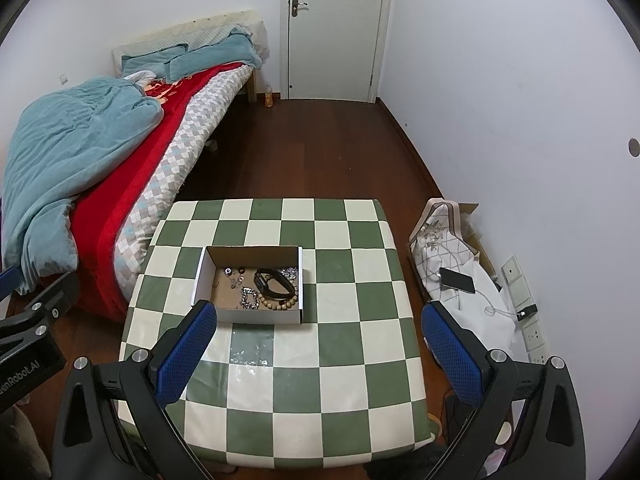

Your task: Organize jewelry

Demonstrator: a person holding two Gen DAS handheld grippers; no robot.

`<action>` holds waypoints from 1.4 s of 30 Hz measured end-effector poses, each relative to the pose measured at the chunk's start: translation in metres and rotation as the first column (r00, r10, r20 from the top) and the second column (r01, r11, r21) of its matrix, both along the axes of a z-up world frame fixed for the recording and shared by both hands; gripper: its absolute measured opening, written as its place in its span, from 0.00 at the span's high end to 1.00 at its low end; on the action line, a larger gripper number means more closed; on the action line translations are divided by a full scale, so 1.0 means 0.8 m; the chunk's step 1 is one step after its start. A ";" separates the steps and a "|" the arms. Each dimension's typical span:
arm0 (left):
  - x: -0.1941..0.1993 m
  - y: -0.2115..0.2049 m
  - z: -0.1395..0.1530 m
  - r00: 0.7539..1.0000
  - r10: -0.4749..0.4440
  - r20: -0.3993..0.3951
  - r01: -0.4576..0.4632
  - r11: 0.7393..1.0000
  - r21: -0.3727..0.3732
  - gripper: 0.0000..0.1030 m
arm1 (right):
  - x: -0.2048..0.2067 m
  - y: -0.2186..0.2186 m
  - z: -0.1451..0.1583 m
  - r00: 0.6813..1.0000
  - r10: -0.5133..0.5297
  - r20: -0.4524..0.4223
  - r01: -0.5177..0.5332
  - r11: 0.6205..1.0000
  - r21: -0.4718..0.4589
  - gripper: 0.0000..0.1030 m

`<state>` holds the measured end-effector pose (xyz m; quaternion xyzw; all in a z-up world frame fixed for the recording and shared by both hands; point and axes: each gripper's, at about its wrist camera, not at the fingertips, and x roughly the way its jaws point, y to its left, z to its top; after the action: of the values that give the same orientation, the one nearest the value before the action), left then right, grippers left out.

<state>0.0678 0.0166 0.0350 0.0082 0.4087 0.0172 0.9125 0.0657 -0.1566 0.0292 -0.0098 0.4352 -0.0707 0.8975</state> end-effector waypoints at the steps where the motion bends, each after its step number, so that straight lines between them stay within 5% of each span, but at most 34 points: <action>1: 0.000 0.001 -0.001 1.000 0.000 0.001 0.000 1.000 -0.001 0.00 | 0.000 0.000 0.000 1.000 0.000 0.001 0.000 1.000 0.000 0.00; 42: -0.016 0.007 0.014 1.000 0.013 0.027 -0.014 1.000 0.010 0.00 | -0.008 0.012 0.019 0.999 0.014 0.030 -0.014 1.000 0.012 0.00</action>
<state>0.0552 0.0226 0.0463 0.0100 0.3962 0.0255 0.9178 0.0591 -0.1467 0.0441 -0.0063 0.4219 -0.0620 0.9045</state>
